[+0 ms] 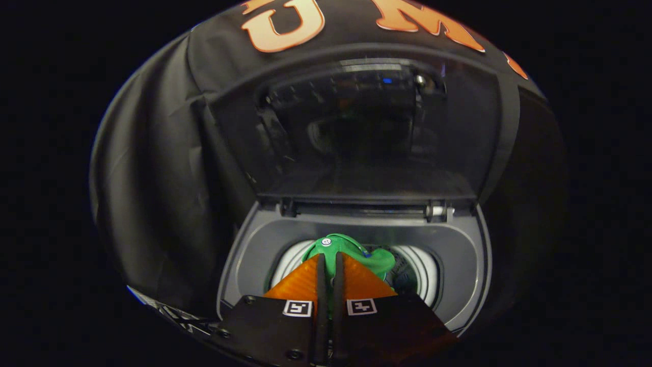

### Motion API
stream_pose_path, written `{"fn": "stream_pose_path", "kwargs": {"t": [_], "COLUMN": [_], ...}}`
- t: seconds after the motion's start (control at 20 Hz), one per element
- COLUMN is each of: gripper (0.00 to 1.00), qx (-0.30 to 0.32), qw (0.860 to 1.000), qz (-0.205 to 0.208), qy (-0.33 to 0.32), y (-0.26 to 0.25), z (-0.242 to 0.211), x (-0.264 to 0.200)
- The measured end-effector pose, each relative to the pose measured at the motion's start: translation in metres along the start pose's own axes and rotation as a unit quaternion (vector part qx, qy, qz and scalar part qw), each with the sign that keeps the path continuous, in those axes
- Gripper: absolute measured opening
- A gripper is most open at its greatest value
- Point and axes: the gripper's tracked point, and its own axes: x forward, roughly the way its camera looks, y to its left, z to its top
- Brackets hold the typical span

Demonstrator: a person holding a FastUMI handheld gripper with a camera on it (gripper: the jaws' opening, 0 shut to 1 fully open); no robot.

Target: Put the clothes into the washing machine and then close the washing machine lid.

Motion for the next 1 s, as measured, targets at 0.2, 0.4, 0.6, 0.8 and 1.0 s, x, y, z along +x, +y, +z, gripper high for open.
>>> {"fn": "stream_pose_path", "kwargs": {"t": [0.2, 0.4, 0.6, 0.8, 1.0], "gripper": [0.11, 0.11, 0.14, 0.83, 0.99], "qx": [0.026, 0.027, 0.022, 0.019, 0.012], "qw": [0.998, 0.996, 0.995, 0.994, 0.995], "qz": [-0.025, -0.035, -0.035, -0.051, -0.048], "qy": [0.05, 0.08, 0.088, 0.099, 0.091], "y": [-0.014, -0.02, -0.022, -0.029, -0.026], "z": [-0.033, -0.049, -0.055, -0.06, -0.058], "x": [0.033, 0.05, 0.05, 0.046, 0.037]}}
